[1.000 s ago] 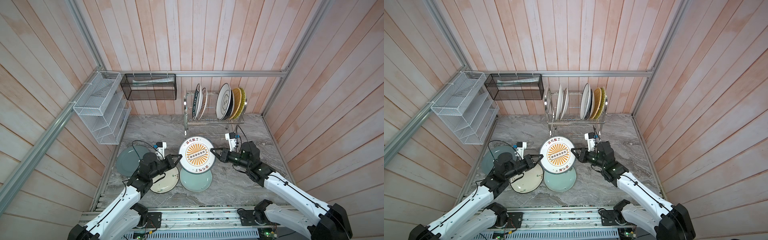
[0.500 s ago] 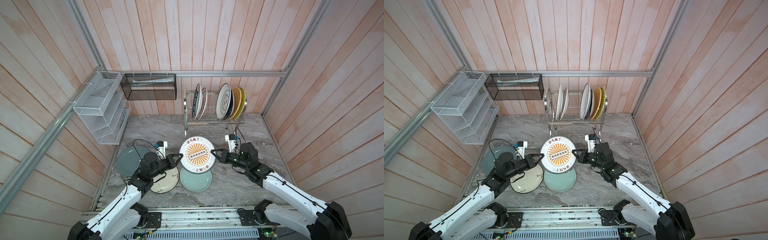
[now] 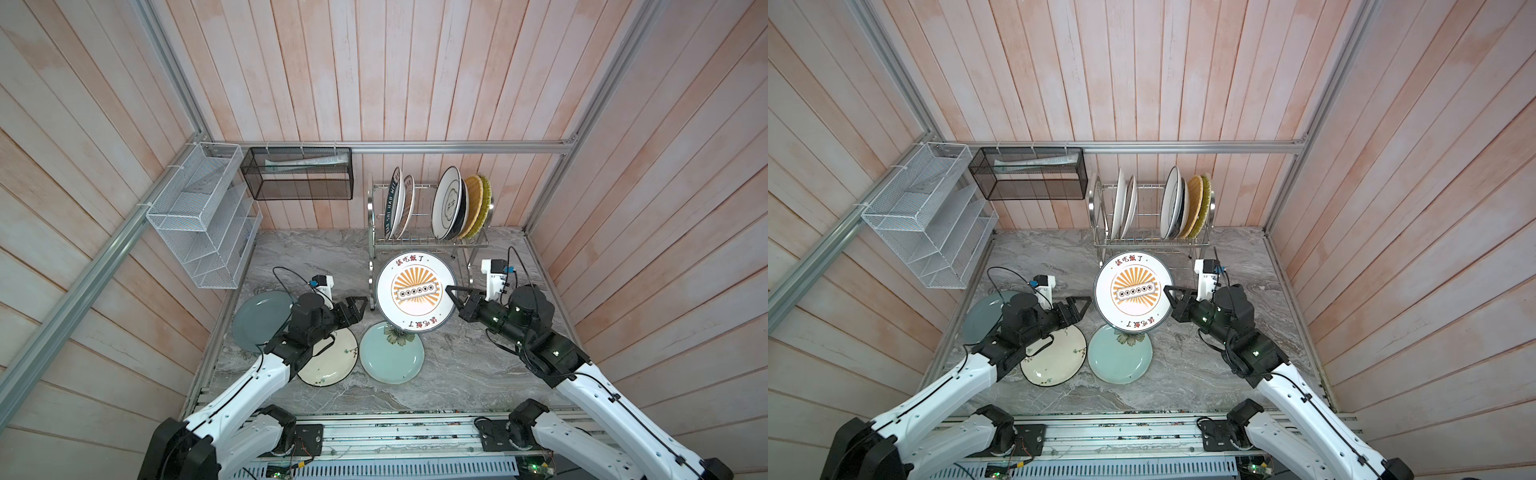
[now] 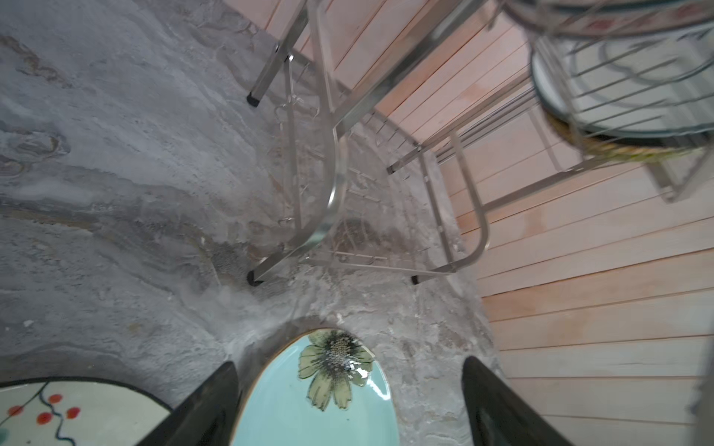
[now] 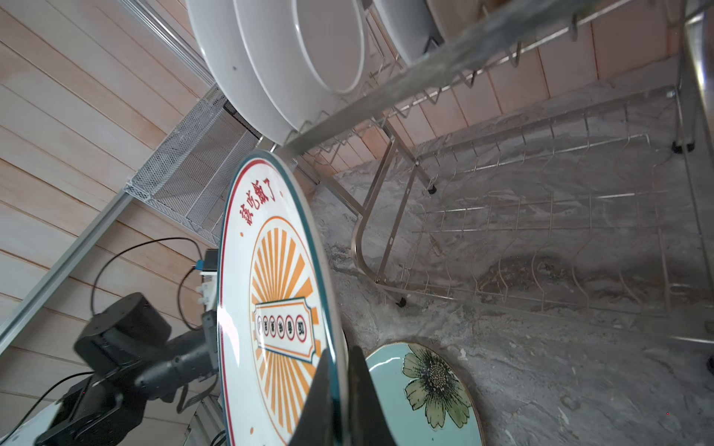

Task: Load plates into a dish rack
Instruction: Pass the plate, then rotate the dish rack at the top-center of the table.

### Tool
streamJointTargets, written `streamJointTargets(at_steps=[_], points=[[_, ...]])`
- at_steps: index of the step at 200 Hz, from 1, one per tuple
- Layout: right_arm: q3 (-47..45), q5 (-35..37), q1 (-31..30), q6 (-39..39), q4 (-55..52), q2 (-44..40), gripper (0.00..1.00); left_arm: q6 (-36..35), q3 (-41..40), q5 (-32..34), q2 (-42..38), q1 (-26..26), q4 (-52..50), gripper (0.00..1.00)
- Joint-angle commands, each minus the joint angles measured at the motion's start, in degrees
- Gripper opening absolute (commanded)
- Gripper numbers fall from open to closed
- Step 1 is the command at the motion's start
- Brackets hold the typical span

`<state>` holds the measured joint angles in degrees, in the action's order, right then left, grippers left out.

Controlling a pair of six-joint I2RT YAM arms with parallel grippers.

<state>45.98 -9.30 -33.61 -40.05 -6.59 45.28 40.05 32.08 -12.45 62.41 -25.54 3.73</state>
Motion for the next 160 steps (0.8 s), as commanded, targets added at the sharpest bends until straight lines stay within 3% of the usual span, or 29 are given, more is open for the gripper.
streamJointTargets(at_steps=[1,77,160], points=[[4.0,1.5,-0.1,1.7,-1.1,-1.8,0.00,-7.3,1.6,-0.9,6.1,0.2,5.9,0.98],[13.3,3.9,-0.1,5.3,-5.7,-3.1,0.00,-18.0,8.9,-3.9,21.8,-0.4,15.9,1.00],[27.2,12.8,-0.1,11.2,-10.7,3.6,0.00,-20.5,17.4,-7.7,29.9,-2.0,15.5,1.00]])
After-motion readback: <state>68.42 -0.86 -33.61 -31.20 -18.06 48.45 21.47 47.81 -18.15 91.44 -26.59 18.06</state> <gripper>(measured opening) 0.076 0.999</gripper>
